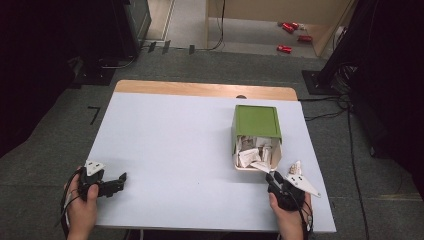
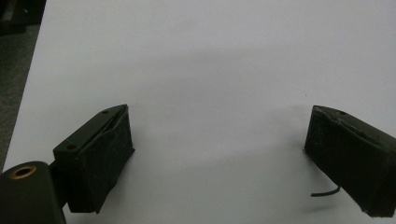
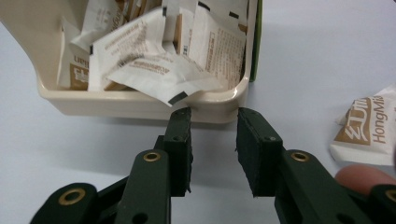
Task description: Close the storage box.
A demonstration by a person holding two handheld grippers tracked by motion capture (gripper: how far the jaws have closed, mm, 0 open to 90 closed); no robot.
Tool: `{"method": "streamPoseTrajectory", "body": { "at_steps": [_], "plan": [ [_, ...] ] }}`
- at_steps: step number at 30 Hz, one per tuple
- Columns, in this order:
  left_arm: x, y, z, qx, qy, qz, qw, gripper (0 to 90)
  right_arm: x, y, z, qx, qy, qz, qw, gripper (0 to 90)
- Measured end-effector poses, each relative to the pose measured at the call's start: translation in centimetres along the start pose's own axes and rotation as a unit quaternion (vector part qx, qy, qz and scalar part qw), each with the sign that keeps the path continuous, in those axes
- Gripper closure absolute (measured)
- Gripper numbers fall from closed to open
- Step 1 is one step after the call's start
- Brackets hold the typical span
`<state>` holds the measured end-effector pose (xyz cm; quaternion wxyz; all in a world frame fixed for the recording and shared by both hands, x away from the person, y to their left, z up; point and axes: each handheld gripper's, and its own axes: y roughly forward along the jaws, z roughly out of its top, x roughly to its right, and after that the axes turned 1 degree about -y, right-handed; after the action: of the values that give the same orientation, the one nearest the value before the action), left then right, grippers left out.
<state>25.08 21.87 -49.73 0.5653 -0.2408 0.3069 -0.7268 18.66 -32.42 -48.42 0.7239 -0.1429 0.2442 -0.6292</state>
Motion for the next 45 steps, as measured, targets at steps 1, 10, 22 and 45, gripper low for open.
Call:
{"method": "streamPoseTrajectory", "body": {
  "at_steps": [1, 10, 22, 45],
  "plan": [
    [0.0, 0.0, 0.0, 0.000, 0.000, 0.000, 1.0000, 8.1, 0.1, 0.4, 0.1, -0.003, 0.006, -0.002, 1.0000, 66.7],
    [0.0, 0.0, 0.0, 0.000, 0.000, 0.000, 1.0000, 8.1, 0.5, 1.4, 1.1, -0.005, 0.020, 0.002, 0.9998, 66.4],
    [0.0, 0.0, 0.0, 0.000, 0.000, 0.000, 1.0000, 8.0, 0.7, 2.7, 2.9, -0.016, 0.011, -0.002, 0.9998, 66.5],
    [0.0, 0.0, 0.0, 0.000, 0.000, 0.000, 1.0000, 8.1, 1.8, 1.0, 4.0, -0.027, -0.046, 0.006, 0.9986, 15.1]
  ]
}}
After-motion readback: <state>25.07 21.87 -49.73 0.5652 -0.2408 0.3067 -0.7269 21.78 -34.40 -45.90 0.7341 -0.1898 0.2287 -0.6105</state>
